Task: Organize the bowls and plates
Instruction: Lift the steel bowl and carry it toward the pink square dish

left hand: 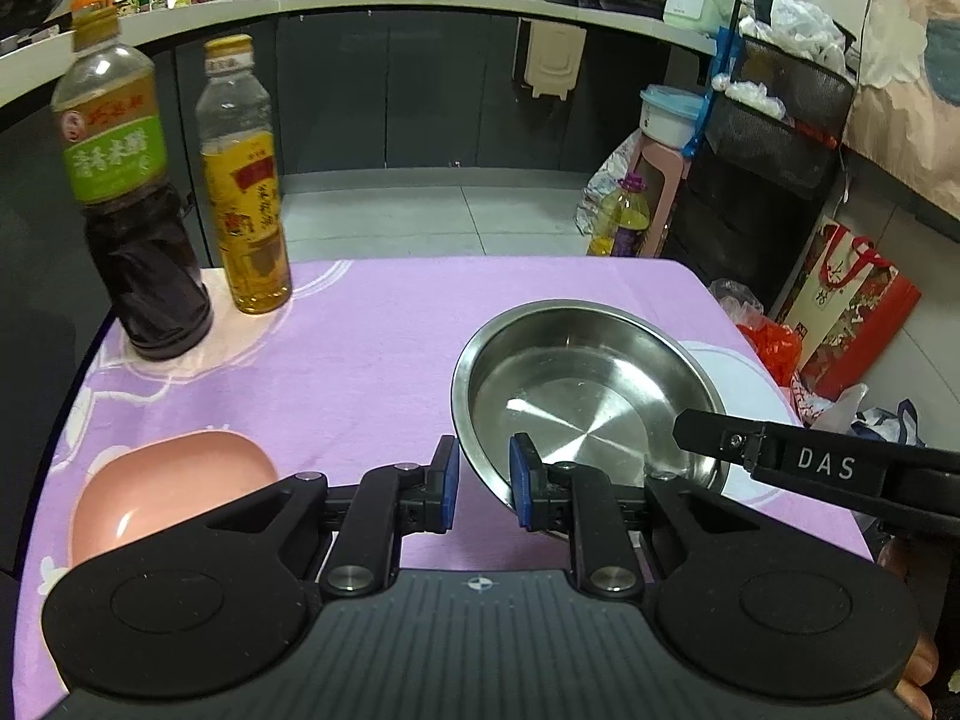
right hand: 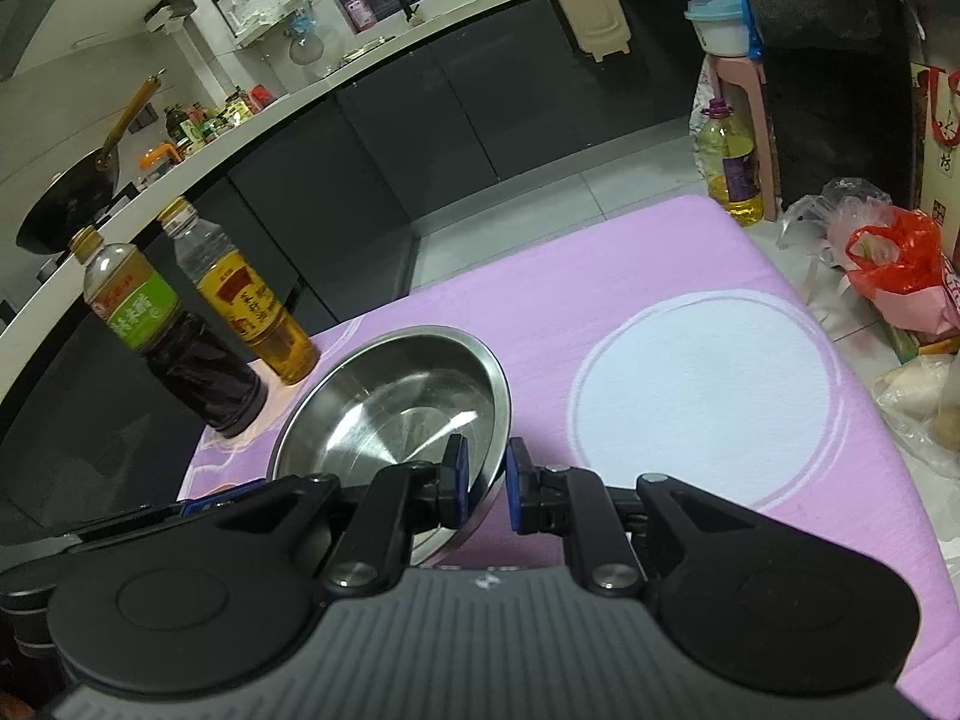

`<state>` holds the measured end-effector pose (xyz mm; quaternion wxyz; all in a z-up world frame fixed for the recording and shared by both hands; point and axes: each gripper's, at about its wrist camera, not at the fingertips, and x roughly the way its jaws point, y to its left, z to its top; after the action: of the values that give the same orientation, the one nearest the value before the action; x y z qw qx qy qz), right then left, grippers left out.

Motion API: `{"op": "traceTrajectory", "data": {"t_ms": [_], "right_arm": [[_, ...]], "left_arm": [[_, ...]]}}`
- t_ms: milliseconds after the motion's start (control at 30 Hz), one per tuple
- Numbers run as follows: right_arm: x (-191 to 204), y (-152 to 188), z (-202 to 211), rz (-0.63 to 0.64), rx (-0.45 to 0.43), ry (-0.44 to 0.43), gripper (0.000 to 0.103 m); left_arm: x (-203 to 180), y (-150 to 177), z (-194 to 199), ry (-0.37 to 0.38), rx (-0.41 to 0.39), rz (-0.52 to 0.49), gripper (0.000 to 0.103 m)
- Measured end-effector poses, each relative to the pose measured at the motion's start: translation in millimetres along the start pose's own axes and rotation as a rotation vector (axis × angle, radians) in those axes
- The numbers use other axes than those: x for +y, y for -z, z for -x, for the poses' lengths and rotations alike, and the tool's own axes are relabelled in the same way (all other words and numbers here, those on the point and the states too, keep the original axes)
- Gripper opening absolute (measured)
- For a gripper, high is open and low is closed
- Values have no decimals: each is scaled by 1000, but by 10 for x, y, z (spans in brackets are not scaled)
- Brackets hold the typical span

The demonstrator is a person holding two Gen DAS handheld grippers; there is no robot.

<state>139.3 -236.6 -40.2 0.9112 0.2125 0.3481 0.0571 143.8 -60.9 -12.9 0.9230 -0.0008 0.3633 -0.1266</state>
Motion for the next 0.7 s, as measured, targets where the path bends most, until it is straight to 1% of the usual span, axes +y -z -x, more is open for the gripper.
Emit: {"op": "traceTrajectory", "data": {"t_ms": [233, 400, 600, 700], "right_arm": [[204, 43, 71, 39, -4, -4, 13], [299, 69, 105, 64, -3, -7, 14], [403, 76, 102, 73, 18, -30, 14], [502, 97, 106, 97, 23, -38, 14]], "left_arm": [[119, 54, 173, -11, -29, 6, 17], [216, 76, 248, -2, -35, 27, 17], [371, 144, 370, 10, -46, 56, 17], [443, 166, 440, 2, -61, 65, 17]]}}
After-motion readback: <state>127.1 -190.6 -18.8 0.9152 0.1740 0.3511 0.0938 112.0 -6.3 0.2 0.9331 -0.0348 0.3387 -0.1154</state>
